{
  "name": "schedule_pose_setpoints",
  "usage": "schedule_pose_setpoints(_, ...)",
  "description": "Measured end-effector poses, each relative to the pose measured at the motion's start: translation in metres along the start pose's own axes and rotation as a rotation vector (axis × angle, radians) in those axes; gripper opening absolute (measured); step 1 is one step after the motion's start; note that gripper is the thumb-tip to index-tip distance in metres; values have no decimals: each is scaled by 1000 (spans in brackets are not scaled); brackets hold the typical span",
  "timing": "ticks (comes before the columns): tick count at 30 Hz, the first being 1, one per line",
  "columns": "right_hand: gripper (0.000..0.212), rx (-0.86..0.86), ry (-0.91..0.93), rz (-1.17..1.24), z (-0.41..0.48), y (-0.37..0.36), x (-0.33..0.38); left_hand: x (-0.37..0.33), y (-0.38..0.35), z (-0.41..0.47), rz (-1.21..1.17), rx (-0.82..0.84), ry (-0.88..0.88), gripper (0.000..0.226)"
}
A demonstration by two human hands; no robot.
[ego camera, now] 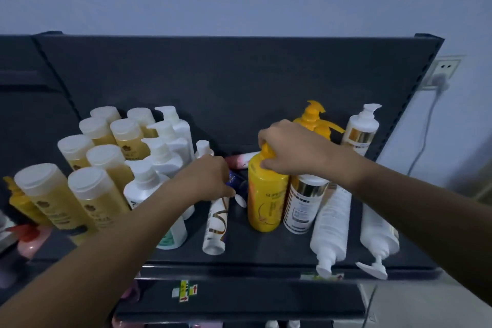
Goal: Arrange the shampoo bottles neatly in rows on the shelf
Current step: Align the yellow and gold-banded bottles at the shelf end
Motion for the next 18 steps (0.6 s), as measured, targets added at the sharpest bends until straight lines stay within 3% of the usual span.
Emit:
schedule_pose_setpoints(10, 32, -82, 81, 121, -14, 14, -3, -23, 61, 13, 37, -62, 5, 37)
schedule_pose_setpoints(15, 30, -57, 66, 120, -23, 15, -7, -62, 65, -5, -84, 48, -236, 70)
schedule_pose_setpoints(18, 27, -49, 35, 104, -26, 15, -12, -88, 69, -11, -232, -5, -302, 79)
Point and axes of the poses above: each hand's wrist, its own z-axis towards the middle knuckle, its own y-axis out of the back of the hand, x = y × z, the point moved 9 cm from there along z, towards the middle knuckle, and after that the axes turned 14 degrees about z, right-handed, at the moved point
